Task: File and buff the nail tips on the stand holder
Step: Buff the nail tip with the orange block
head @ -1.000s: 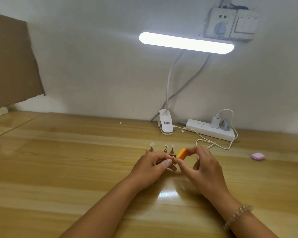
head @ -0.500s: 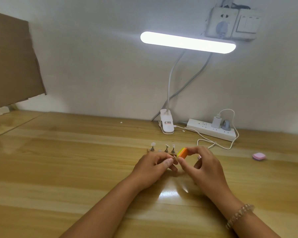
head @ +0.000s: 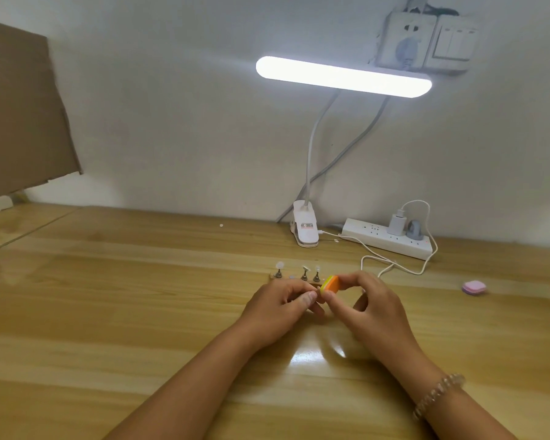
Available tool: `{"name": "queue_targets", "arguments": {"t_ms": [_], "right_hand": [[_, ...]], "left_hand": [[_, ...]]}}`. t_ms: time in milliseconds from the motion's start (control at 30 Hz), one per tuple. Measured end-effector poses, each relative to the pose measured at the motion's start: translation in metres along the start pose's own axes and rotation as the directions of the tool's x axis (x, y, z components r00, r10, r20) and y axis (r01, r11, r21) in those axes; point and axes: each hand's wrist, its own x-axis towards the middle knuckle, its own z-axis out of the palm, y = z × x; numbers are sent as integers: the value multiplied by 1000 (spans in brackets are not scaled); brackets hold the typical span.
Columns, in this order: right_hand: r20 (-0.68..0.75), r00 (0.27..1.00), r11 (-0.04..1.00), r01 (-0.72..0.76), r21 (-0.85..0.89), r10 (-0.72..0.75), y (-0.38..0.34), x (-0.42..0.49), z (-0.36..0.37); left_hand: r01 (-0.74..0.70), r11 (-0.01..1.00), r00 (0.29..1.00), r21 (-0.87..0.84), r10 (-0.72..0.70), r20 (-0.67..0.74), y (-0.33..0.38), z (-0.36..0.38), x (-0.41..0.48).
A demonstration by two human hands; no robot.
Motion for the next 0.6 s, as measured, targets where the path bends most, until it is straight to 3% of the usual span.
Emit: {"name": "queue_targets", "arguments": {"t_ms": [133, 233, 367, 467, 600], "right_hand": [[85, 995, 998, 60, -4, -60, -3, -6, 2], [-2, 1000, 1000, 5, -24, -6, 0, -2, 0], [91, 995, 998, 53, -22, -51, -2, -6, 2], [23, 1000, 1000, -14, -14, 14, 1, -1, 1], [87, 993, 996, 81, -45, -77, -4, -7, 3]], "left_hand": [[-1, 1000, 1000, 29, 1, -15, -1, -1, 0], [-4, 1000, 1000, 17, 4, -6, 1, 0, -1], [4, 999, 1000, 35, -3, -25, 0, -1, -1], [2, 1000, 1000, 19, -2, -14, 2, 0, 0], [17, 1000, 999, 21, -17, -30, 1, -1, -1]]}}
